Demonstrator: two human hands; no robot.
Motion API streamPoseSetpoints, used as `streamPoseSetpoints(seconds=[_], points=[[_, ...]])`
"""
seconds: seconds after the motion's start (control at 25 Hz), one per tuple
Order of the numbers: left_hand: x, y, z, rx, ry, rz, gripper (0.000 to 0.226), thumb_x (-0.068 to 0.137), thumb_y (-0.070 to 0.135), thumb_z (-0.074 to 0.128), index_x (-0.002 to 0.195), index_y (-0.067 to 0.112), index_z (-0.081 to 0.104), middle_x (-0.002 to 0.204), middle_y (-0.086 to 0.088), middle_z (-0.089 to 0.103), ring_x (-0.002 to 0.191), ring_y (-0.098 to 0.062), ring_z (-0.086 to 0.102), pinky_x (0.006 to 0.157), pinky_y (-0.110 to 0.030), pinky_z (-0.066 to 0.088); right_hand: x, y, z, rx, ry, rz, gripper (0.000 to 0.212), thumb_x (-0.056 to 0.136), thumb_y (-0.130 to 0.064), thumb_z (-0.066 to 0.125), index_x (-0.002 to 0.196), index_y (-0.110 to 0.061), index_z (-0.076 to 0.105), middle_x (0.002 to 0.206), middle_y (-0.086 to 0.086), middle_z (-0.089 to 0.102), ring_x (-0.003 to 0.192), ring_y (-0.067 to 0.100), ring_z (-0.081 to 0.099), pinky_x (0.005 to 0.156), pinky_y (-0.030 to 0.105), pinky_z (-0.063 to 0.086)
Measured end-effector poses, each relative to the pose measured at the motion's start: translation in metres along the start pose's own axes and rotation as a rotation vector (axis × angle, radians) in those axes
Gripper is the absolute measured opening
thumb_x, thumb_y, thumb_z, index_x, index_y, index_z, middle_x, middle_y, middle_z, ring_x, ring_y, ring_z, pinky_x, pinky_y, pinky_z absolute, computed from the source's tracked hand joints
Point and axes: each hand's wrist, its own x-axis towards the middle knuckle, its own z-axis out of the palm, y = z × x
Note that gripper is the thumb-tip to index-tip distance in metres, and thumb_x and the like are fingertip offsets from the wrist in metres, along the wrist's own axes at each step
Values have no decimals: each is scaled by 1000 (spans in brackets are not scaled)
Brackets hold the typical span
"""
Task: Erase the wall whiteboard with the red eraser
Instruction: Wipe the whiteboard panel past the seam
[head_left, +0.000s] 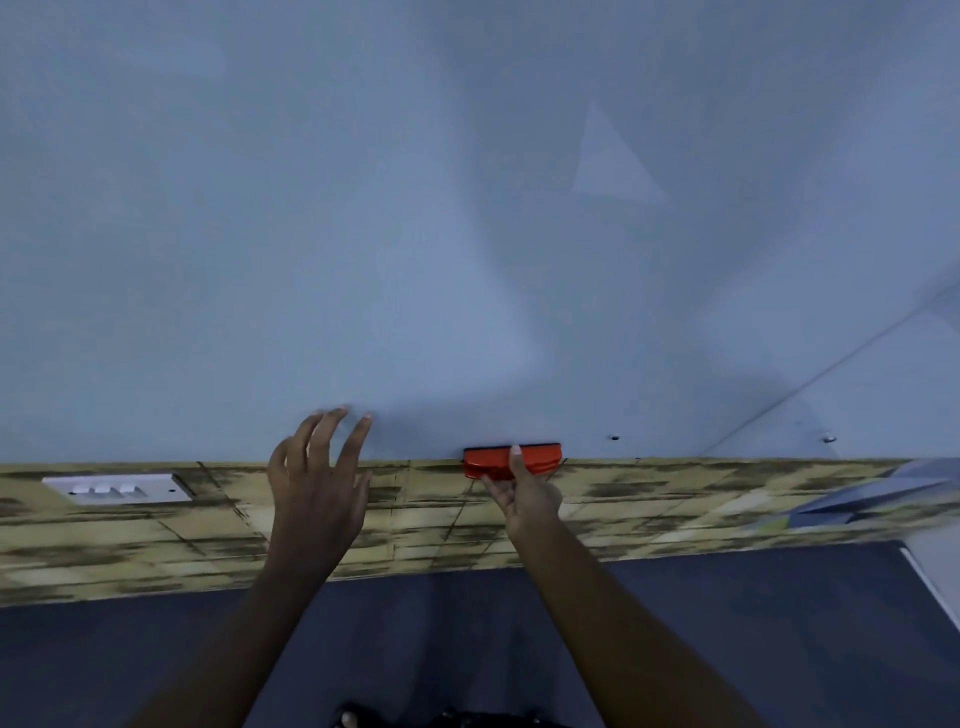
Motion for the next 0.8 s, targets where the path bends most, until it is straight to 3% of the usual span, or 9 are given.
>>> streamPoseSetpoints(seconds=[0.08, 0.16, 0.28, 0.36, 0.4, 0.52, 0.64, 0.8], points=[[-3, 2, -5, 4, -49, -9, 60, 93, 29, 61, 151, 13, 56, 155, -18, 47, 142, -41, 46, 99, -60, 45, 7, -4, -8, 15, -25, 15, 52, 89, -11, 78, 129, 13, 54, 120, 31, 64, 97, 38, 68, 65, 47, 65], [-8, 7, -11, 2, -60, -26, 56, 93, 31, 59, 145, 13, 60, 148, -17, 53, 136, -39, 51, 97, -59, 46, 7, -19, -18, 27, -67, 50, 50, 89, -12, 79, 127, 10, 56, 130, 36, 60, 113, 44, 67, 65, 47, 65], [-17, 29, -10, -22, -95, 27, 44, 91, 36, 49, 122, 16, 74, 120, -7, 70, 112, -33, 70, 97, -59, 47, -2, -63, -30, 103, -173, 76, 51, 91, -18, 77, 130, 6, 55, 129, 33, 63, 120, 42, 65, 74, 48, 63], [-20, 59, -4, -26, -149, 72, 30, 90, 34, 59, 109, 21, 78, 106, 0, 73, 100, -31, 74, 94, -57, 50, -9, -99, -41, 212, -297, 108, 52, 93, -23, 74, 133, 5, 53, 126, 30, 66, 120, 38, 66, 81, 48, 61], [-22, 78, -1, -28, -163, 86, 23, 87, 30, 72, 107, 22, 79, 105, 1, 73, 98, -30, 74, 93, -57, 51, -12, -118, -49, 252, -346, 112, 54, 93, -26, 74, 132, 4, 54, 125, 29, 66, 119, 37, 67, 85, 48, 60], [-20, 145, -2, -41, -184, 98, 40, 74, 23, 94, 110, 23, 78, 107, 3, 72, 99, -27, 73, 94, -56, 52, -12, -166, -91, 222, -384, 44, 57, 89, -34, 78, 128, 3, 57, 121, 29, 67, 108, 33, 73, 93, 43, 60], [-5, 213, -4, -31, -139, 125, 45, 73, 23, 94, 114, 23, 76, 113, 1, 71, 104, -25, 72, 96, -53, 52, -5, -201, -149, 82, -316, -37, 60, 83, -42, 82, 122, -4, 57, 114, 26, 71, 95, 29, 78, 88, 39, 63], [21, 304, -5, -42, -79, 140, 46, 80, 22, 89, 123, 23, 74, 124, -1, 69, 114, -25, 70, 101, -56, 49, 2, -248, -228, -54, -241, -176, 50, 86, -46, 79, 125, -18, 63, 108, 13, 77, 95, 24, 77, 85, 36, 62]])
